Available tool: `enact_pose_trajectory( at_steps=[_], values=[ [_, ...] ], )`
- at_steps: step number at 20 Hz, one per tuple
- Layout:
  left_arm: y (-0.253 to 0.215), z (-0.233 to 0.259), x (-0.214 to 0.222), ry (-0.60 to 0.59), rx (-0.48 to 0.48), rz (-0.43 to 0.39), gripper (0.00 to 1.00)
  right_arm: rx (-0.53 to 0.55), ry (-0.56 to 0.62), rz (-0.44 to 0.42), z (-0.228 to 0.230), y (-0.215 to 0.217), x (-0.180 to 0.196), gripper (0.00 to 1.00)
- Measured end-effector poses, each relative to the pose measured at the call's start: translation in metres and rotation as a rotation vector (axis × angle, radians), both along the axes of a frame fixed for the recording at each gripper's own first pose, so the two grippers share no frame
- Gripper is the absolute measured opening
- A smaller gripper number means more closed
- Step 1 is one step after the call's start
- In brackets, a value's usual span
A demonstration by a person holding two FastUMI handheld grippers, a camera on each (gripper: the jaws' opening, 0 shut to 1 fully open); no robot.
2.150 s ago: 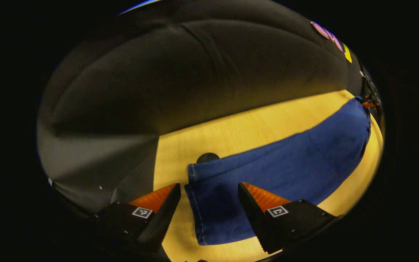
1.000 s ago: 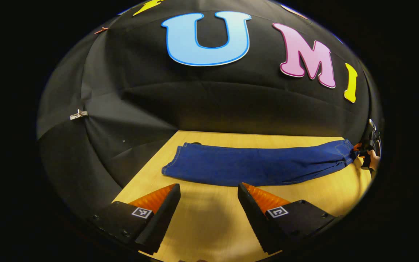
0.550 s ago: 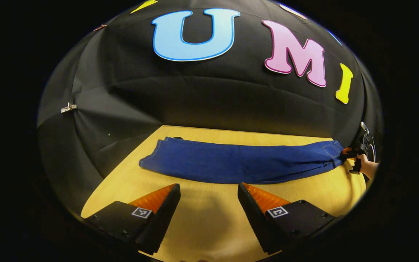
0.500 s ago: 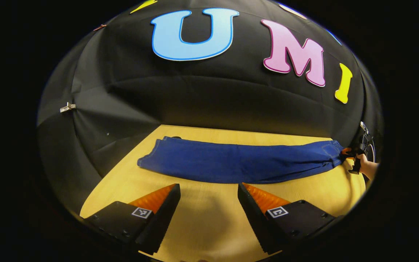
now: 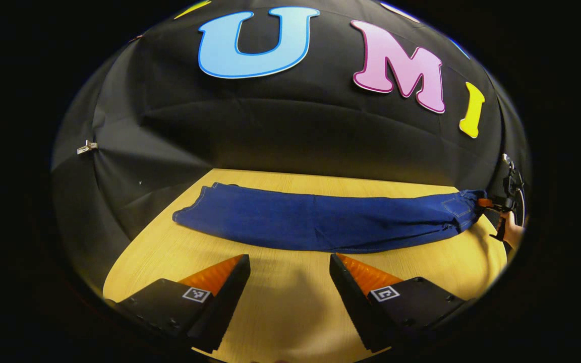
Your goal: Grasp the waist and the cuffs of the jeans and fold them to make the two legs overlap; first hold the waist and fold one-third of the jeans toward the cuffs, then hold the cuffs and fold the remaining one-third in the same direction to finish folding.
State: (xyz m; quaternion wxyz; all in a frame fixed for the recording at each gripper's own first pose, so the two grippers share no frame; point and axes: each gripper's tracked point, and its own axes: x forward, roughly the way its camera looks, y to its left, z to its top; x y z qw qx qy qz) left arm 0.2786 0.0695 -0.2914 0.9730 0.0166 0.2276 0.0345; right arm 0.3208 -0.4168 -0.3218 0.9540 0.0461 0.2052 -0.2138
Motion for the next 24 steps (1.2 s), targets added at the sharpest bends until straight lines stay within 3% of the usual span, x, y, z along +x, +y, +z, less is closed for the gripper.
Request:
enact_pose_trajectory(
  at_steps=[5, 11, 14, 17, 21, 24],
  values=[
    [-0.002, 0.001, -0.006, -0.009, -0.035, 0.026, 1.0, -0.051, -0.125, 0.077, 0.05, 0.024, -0.008, 0.09],
    [0.007, 0.011, -0.016, -0.041, -0.061, 0.038, 0.99, -0.124, -0.194, 0.308, 0.086, 0.057, -0.032, 0.09],
    [0.019, 0.011, -0.017, -0.057, -0.087, 0.049, 0.99, -0.101, -0.21, 0.426, 0.093, 0.058, -0.042, 0.08],
    [0.033, 0.007, -0.014, -0.072, -0.129, 0.058, 0.99, -0.097, -0.198, 0.506, 0.081, 0.044, -0.055, 0.08],
    [0.049, -0.004, -0.006, -0.079, -0.277, 0.121, 0.97, -0.087, -0.115, 0.603, 0.037, 0.019, -0.058, 0.08],
    [0.064, -0.006, 0.002, -0.09, -0.285, 0.146, 0.97, -0.095, -0.04, 0.644, 0.011, -0.003, -0.073, 0.09]
  ],
)
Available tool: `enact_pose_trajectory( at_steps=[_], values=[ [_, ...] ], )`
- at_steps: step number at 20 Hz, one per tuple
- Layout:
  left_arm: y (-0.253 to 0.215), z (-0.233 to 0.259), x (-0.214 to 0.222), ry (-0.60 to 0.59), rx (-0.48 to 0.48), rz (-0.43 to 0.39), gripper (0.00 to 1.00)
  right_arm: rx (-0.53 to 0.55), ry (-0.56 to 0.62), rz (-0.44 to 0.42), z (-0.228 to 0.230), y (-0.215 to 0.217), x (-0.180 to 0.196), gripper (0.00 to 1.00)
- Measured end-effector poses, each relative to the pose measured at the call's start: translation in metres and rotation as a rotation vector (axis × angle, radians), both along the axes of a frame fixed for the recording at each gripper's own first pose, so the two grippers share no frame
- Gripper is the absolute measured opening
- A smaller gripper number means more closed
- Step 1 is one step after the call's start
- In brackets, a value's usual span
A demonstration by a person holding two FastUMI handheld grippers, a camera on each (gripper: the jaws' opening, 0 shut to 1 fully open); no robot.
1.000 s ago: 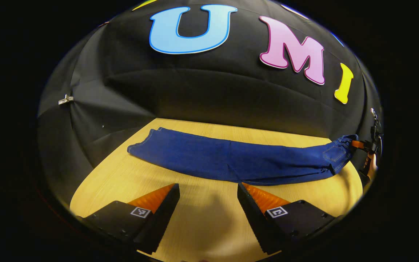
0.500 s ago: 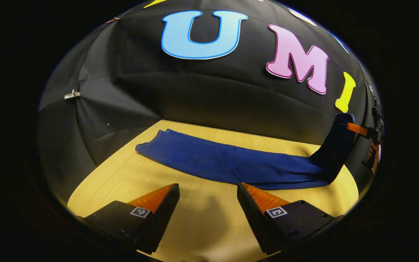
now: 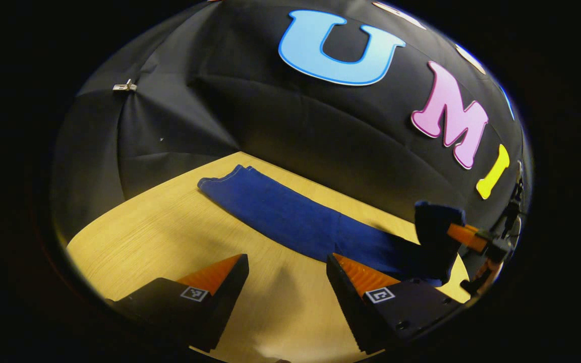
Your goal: Grasp the waist and the cuffs of the jeans and fold them to make the two legs overlap; first hold the waist and fold one-third of the jeans toward the cuffs, then hold the cuffs and fold the remaining one-third in the same direction to finish folding.
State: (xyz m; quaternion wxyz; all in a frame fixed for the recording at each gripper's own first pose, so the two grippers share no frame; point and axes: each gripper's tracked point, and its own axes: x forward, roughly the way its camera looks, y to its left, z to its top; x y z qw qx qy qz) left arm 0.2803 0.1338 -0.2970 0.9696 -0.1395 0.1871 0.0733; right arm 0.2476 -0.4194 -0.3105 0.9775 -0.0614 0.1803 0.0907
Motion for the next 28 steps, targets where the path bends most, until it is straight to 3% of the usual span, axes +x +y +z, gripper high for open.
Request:
enact_pose_trajectory(
  at_steps=[5, 7, 9, 12, 13, 17, 23, 24, 25, 28],
  values=[
    [0.046, 0.009, 0.02, -0.008, 0.147, 0.004, 0.97, -0.011, 0.066, -0.014, -0.025, -0.034, -0.016, 0.09],
    [0.072, 0.013, 0.037, -0.003, 0.234, 0.016, 0.97, 0.006, 0.074, 0.009, -0.045, -0.014, -0.016, 0.14],
    [0.097, 0.015, 0.061, 0.007, 0.3, 0.028, 0.96, 0.051, 0.114, 0.033, -0.055, 0.015, -0.018, 0.48],
    [0.119, 0.011, 0.099, 0.023, 0.319, 0.007, 0.97, 0.04, 0.129, 0.037, -0.053, 0.023, -0.027, 0.93],
    [0.125, 0.007, 0.11, 0.035, 0.321, 0.003, 0.96, 0.036, 0.116, 0.033, -0.047, 0.024, -0.028, 0.98],
    [0.16, -0.011, 0.147, 0.087, 0.29, 0.008, 0.96, 0.058, 0.076, 0.017, -0.021, 0.015, -0.04, 0.98],
    [0.169, -0.036, 0.182, 0.208, 0.345, -0.105, 0.97, 0.106, 0.088, -0.033, -0.009, -0.016, -0.069, 0.98],
    [0.164, -0.041, 0.184, 0.229, 0.334, -0.146, 0.96, 0.155, 0.079, -0.023, -0.001, -0.014, -0.075, 0.92],
    [0.169, -0.047, 0.187, 0.251, 0.341, -0.163, 0.97, 0.198, 0.054, -0.022, 0.009, -0.013, -0.077, 0.99],
    [0.167, -0.052, 0.186, 0.279, 0.314, -0.196, 0.98, 0.182, 0.006, -0.053, 0.028, -0.032, -0.083, 0.99]
  ],
)
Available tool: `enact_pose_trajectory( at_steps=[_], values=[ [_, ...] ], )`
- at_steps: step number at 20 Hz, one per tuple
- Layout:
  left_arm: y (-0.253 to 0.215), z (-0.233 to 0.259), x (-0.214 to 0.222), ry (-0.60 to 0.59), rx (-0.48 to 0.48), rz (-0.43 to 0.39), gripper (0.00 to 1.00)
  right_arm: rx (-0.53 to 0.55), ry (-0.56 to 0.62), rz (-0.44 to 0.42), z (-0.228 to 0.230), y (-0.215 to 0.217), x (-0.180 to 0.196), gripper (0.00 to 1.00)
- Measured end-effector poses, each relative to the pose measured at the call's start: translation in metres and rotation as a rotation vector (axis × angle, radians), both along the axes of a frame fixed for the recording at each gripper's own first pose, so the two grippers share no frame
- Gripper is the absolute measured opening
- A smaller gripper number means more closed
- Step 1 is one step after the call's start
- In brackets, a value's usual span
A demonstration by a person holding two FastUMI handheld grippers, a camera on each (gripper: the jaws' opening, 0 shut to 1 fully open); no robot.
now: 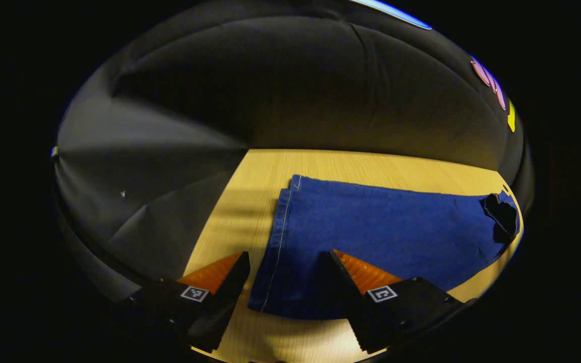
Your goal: Grasp the waist and the cuffs of the jeans and fold them to make the two legs overlap; first hold the waist and fold one-third of the jeans toward the cuffs, then hold the cuffs and fold the remaining one-third in the same direction to finish folding.
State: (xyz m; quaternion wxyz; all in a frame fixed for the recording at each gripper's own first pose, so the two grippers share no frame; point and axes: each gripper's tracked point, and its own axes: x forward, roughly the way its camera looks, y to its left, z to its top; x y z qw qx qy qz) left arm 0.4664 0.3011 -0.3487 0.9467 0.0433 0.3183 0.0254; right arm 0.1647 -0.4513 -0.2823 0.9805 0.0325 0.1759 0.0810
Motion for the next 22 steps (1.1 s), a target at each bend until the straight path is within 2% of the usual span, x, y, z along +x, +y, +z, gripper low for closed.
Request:
enact_pose_trajectory(
  at_steps=[4, 5, 7, 8, 11, 13, 15, 18, 22],
  values=[
    [-0.002, -0.004, -0.003, 0.032, -0.011, -0.013, 0.98, 0.024, 0.046, -0.032, -0.013, -0.012, 0.0, 1.0],
    [-0.004, -0.003, -0.002, 0.031, -0.012, -0.011, 0.95, 0.036, 0.065, -0.041, -0.018, -0.014, -0.002, 1.0],
    [-0.01, -0.006, -0.003, 0.02, -0.03, -0.003, 0.81, 0.07, 0.107, -0.047, -0.025, -0.014, -0.006, 0.99],
    [-0.014, -0.005, -0.005, 0.023, -0.046, -0.018, 0.78, 0.095, 0.124, -0.039, -0.027, -0.011, -0.01, 0.99],
    [-0.034, -0.007, -0.016, 0.048, -0.1, -0.055, 0.29, 0.089, 0.1, -0.076, -0.02, -0.028, -0.01, 0.99],
    [-0.049, -0.008, -0.025, 0.061, -0.113, -0.088, 0.19, 0.072, 0.099, -0.099, -0.022, -0.039, -0.011, 0.99],
    [-0.055, -0.008, -0.029, 0.032, -0.121, -0.079, 0.1, 0.061, 0.103, -0.119, -0.023, -0.05, -0.011, 0.99],
    [-0.052, -0.005, -0.038, 0.003, -0.1, -0.003, 0.07, 0.024, 0.103, -0.145, -0.022, -0.073, -0.019, 0.99],
    [-0.077, 0.032, -0.044, -0.004, -0.047, -0.014, 0.06, -0.032, 0.117, -0.177, -0.02, -0.108, -0.04, 0.99]
  ],
)
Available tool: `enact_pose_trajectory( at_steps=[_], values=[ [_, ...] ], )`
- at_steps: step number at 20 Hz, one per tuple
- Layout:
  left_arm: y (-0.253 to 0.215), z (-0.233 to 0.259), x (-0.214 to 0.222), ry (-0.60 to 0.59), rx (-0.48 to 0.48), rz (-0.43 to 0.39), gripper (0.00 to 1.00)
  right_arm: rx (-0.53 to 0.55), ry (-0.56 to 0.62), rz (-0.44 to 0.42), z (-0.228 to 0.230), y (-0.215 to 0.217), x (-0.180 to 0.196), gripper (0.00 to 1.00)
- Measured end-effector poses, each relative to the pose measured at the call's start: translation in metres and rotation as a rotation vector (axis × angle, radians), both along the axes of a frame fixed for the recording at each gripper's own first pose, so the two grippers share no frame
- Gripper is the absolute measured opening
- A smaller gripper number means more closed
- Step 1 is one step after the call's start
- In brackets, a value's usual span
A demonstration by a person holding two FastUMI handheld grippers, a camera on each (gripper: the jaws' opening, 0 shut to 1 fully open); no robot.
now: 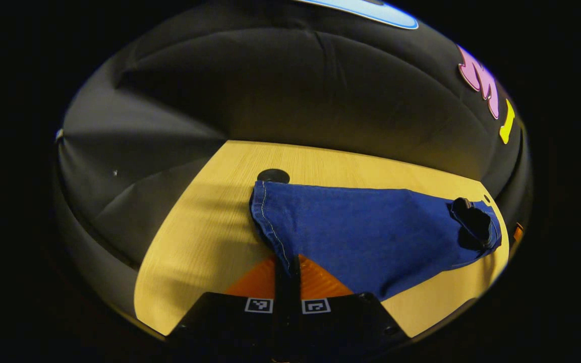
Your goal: Grasp the waist and the cuffs of the jeans and fold them to make the two legs overlap; first hold the waist and fold one-third of the jeans toward the cuffs, then hold the cuffs and fold the remaining one-third in the same direction to finish folding.
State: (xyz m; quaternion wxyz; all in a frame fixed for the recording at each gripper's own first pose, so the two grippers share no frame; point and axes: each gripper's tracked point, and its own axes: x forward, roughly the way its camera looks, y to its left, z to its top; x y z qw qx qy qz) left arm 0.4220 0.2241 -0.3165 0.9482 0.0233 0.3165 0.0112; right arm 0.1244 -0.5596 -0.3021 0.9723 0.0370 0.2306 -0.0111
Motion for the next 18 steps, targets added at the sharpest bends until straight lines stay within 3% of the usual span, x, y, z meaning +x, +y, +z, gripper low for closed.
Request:
enact_pose_trajectory(
  at_steps=[6, 9, 11, 15, 18],
  values=[
    [-0.079, 0.11, -0.012, -0.073, 0.05, -0.089, 0.06, -0.013, 0.024, -0.07, 0.012, -0.045, -0.025, 0.99],
    [-0.169, 0.166, -0.029, -0.112, 0.02, -0.203, 0.02, -0.048, 0.003, -0.113, 0.03, -0.077, -0.034, 0.99],
    [-0.238, 0.193, -0.035, -0.15, -0.029, -0.26, 0.06, -0.056, 0.012, -0.138, 0.037, -0.097, -0.043, 0.99],
    [-0.347, 0.194, -0.041, -0.133, -0.017, -0.365, 0.06, -0.035, 0.049, -0.231, 0.048, -0.138, -0.062, 0.99],
    [-0.416, 0.168, -0.049, -0.083, -0.017, -0.425, 0.06, -0.018, 0.046, -0.297, 0.057, -0.164, -0.075, 0.98]
  ],
)
